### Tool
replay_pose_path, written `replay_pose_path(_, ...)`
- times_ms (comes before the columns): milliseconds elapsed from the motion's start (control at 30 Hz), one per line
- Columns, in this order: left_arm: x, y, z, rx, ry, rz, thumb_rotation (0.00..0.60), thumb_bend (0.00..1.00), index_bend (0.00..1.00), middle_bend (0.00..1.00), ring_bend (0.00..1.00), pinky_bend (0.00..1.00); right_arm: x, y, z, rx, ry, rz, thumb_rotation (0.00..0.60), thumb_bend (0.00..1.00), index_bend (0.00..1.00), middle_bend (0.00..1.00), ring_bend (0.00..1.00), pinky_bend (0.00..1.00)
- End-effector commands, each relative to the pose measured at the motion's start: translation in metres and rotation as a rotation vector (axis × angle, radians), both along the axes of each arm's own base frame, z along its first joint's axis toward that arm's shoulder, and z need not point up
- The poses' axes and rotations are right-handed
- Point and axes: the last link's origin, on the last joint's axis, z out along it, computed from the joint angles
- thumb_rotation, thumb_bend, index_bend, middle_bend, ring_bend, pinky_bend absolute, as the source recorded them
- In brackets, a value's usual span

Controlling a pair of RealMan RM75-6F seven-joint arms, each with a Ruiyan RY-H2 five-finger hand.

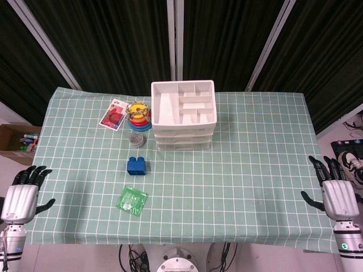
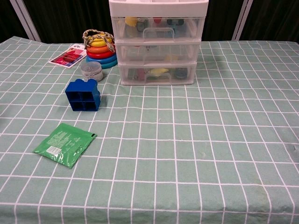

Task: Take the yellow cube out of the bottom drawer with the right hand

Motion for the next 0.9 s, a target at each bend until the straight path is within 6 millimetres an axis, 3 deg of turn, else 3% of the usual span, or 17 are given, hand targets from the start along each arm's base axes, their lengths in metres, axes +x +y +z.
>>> replay_pose_path(33,-0.002,0.001,0.003,0.003,0.001,0.003,0.6,0.06,0.24,0.19,0.14,0.2,0.001,0.0,0.0,-0.002,0.0,0.001,0.6,0.14,0.0,0.16,0.0,0.07)
replay_pose_path(300,-0.001,0.0,0.005,0.001,0.014,0.0,0.6,0.06,0.24,0.19,0.14,0.2,0.002,-0.001,-0.002,0.01,-0.006,0.007,0.6,0.14,0.0,0.16,0.0,0.07)
replay_pose_path(467,0.001,-0.003,0.003,0.002,0.008,-0.003,0.6,0.06,0.24,0.19,0.14,0.2,0.006,-0.012,-0.01,0.051,-0.065,0.027,0.6,0.15,0.0,0.18,0.0,0.09)
replay_pose_path(667,0.001,-0.005,0.002,0.006,0.004,-0.01,0.6,0.06,0.24,0.19,0.14,0.2,0.032,-0.048,-0.035,0.157,-0.304,0.084,0.6,0.18,0.06,0.27,0.07,0.19)
replay_pose_path(900,-0.001,-0.009,0.004,0.014,0.003,0.0,0.6,0.06,0.24,0.19,0.14,0.2,0.074,-0.093,-0.088,0.344,-0.681,0.036,0.6,0.29,0.12,0.47,0.3,0.36)
